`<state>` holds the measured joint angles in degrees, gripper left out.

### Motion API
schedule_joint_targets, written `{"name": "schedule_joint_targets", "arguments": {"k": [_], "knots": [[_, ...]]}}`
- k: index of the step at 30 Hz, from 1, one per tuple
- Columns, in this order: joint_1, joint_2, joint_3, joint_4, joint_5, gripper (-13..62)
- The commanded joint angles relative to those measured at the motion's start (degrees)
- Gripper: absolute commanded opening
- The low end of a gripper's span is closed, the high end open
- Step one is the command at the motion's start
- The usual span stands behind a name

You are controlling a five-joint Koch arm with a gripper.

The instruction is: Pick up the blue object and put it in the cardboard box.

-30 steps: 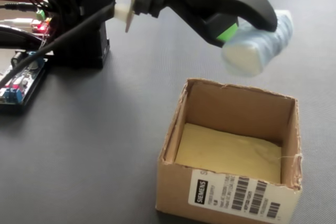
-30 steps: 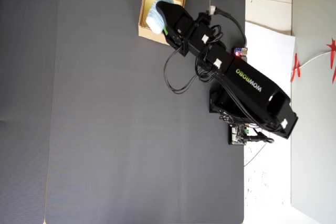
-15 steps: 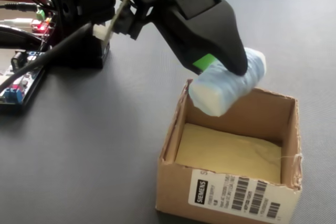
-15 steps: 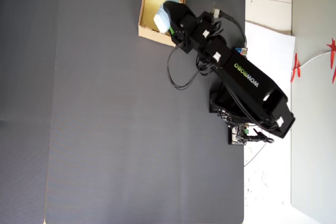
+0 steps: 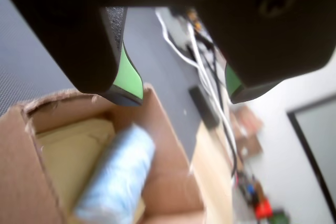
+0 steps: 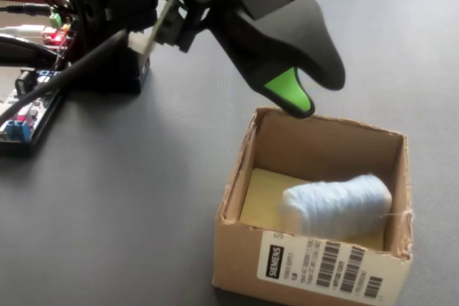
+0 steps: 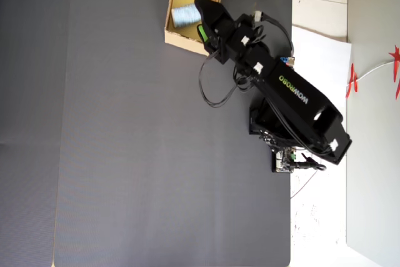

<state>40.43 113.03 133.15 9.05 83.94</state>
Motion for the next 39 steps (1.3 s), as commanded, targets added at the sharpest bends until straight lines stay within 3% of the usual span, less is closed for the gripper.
{"name": "schedule_joint_targets", "arguments": {"k": [1, 7, 18, 30, 39], "knots": [[-2.99, 3.16, -1.05, -6.68, 6.86, 32.9], [-13.62, 9.76, 8.70, -15.73, 14.06, 33.7], [-31.29, 22.50, 29.09, -18.81, 14.15, 34.3], [-35.51, 22.68, 45.26, -19.86, 21.62, 34.1], [-35.42, 22.68, 45.53, -7.73, 21.01, 34.2]]}}
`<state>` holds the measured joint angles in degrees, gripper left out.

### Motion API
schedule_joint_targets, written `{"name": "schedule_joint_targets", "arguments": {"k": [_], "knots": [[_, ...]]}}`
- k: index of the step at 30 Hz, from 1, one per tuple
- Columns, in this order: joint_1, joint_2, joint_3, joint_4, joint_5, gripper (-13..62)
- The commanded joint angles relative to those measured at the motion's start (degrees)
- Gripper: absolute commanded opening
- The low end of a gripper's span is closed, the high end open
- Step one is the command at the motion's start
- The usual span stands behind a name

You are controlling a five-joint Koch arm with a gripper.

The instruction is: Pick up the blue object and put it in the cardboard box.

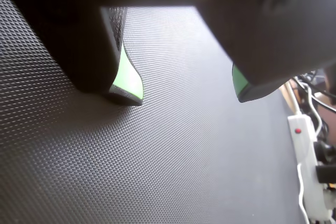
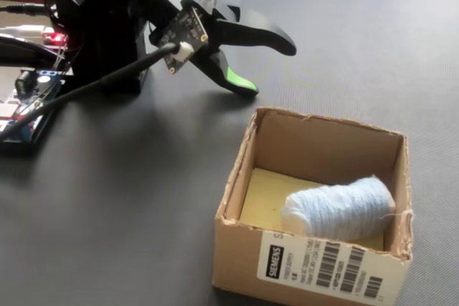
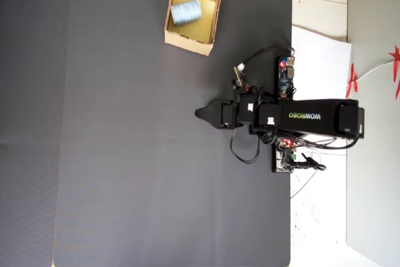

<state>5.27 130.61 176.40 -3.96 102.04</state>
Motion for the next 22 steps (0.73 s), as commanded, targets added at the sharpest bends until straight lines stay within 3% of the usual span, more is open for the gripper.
{"name": "schedule_joint_targets", "arguments": {"k": [1, 22], "knots": [[-0.26, 5.10, 2.29, 5.54, 2.72, 34.2], [-0.09, 4.75, 2.29, 6.06, 2.72, 34.0]]}}
